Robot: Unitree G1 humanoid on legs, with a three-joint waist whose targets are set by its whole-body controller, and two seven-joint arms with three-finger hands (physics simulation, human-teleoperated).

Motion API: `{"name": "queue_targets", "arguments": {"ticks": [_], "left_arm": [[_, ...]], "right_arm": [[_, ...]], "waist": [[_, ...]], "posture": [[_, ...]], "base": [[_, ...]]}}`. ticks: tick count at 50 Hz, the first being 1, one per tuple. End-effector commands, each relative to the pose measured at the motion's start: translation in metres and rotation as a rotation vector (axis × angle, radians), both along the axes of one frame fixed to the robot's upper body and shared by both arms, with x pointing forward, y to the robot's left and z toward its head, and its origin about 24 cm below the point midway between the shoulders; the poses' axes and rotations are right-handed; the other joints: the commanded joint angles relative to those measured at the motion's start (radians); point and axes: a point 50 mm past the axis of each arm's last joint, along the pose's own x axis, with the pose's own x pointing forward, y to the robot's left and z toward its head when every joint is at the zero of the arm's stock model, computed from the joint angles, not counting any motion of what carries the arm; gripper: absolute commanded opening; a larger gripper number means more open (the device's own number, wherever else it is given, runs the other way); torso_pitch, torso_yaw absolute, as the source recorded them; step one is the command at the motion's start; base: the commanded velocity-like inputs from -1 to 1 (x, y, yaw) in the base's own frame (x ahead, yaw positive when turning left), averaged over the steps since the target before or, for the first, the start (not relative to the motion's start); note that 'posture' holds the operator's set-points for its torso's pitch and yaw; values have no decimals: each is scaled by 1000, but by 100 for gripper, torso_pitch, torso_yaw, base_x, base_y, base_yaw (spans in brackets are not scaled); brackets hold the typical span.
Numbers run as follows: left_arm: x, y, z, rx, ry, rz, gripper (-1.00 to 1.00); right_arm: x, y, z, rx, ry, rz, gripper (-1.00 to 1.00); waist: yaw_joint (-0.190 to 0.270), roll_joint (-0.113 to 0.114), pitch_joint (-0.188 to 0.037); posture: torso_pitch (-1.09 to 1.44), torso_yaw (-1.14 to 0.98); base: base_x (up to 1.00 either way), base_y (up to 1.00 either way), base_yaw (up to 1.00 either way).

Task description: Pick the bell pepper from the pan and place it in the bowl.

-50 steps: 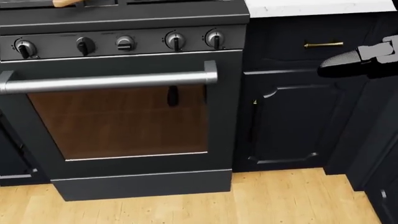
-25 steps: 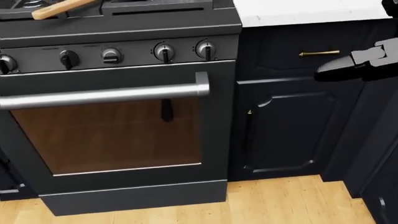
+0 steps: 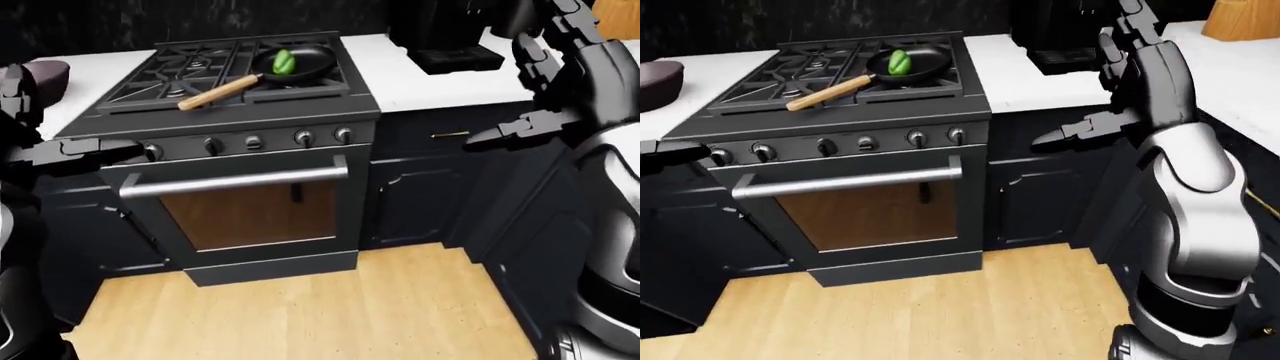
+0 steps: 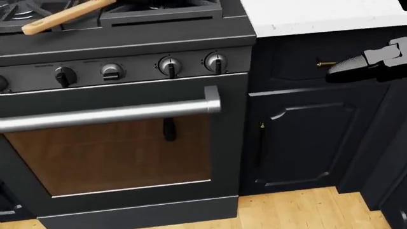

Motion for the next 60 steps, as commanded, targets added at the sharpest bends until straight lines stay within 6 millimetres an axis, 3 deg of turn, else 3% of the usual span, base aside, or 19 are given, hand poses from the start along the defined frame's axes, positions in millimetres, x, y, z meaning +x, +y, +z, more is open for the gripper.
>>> {"name": "queue_targets", "arguments": {"ticks": [1,8,11,13,19,22,24,25,26,35,38,39,41,47,49,51,52,54,60], "left_arm": [[-6,-3,16,35,-72,1,100],[-6,-3,17,35,-74,1,100],[-6,-3,18,36,-76,0,100],[-7,-3,18,36,-76,0,100],[-7,-3,19,39,-77,1,100],[-8,-4,19,42,-78,0,100],[-9,-4,19,42,-79,0,100],[-9,-4,19,42,-79,0,100],[-9,-4,20,43,-80,0,100],[-9,-4,20,43,-83,-1,100],[-10,-4,21,44,-83,-1,100],[-10,-4,21,44,-83,-1,100],[-10,-4,21,44,-84,-1,100],[-10,-4,21,44,-83,-2,100],[-10,-4,21,45,-84,-1,100],[-10,-4,21,45,-84,-1,100],[-10,-4,21,45,-85,-1,100],[-11,-4,22,45,-86,-2,100],[-11,-4,22,44,-87,-1,100]], "right_arm": [[-8,-3,18,-19,-85,-16,100],[-7,-2,20,-25,-89,-14,100],[-8,-2,21,-26,-89,-11,100],[-8,-2,22,-27,-90,-11,100],[-8,-1,22,-30,-91,-8,100],[-8,-2,21,-31,-91,-10,100],[-8,-2,21,-31,-90,-10,100],[-8,-2,21,-31,-90,-10,100],[-8,-2,21,-32,-90,-11,100],[-8,-2,23,-36,-91,-8,100],[-8,-1,23,-38,-91,-6,100],[-8,-1,23,-38,-91,-7,100],[-8,-2,22,-39,-90,-7,100],[-8,-1,22,-42,-90,-5,100],[-9,-1,23,-46,-91,-5,100],[-9,-1,23,-46,-91,-4,100],[-9,-1,23,-46,-91,-3,100],[-9,0,23,-48,-91,-2,100],[-9,0,23,-50,-91,2,100]], "waist": [[-8,15,-19],[4,-59,-16],[10,-121,-25],[1,-98,-23],[-3,-82,-20],[-11,-35,-13],[-15,43,-35],[-6,10,-28],[-9,22,-22],[7,-64,-17],[12,-131,-30],[6,-103,-24],[4,-114,-22],[-3,-64,-13],[-9,-29,-14],[-12,40,-33],[-2,0,-25],[-2,10,-18],[4,-47,-14]], "posture": [[0,0],[0,0],[0,0],[0,0],[0,0],[0,0],[0,0],[0,0],[0,0],[0,0],[0,0],[0,0],[0,0],[0,0],[0,0],[0,0],[0,0],[0,0],[0,0]], "base": [[14,18,0],[14,19,0],[14,20,0],[14,21,0],[14,20,0],[14,18,0],[14,13,0],[14,12,0],[14,12,0],[14,10,0],[14,10,0],[15,9,0],[14,10,0],[14,10,0],[14,10,0],[13,10,0],[13,10,0],[14,9,0],[14,9,0]]}}
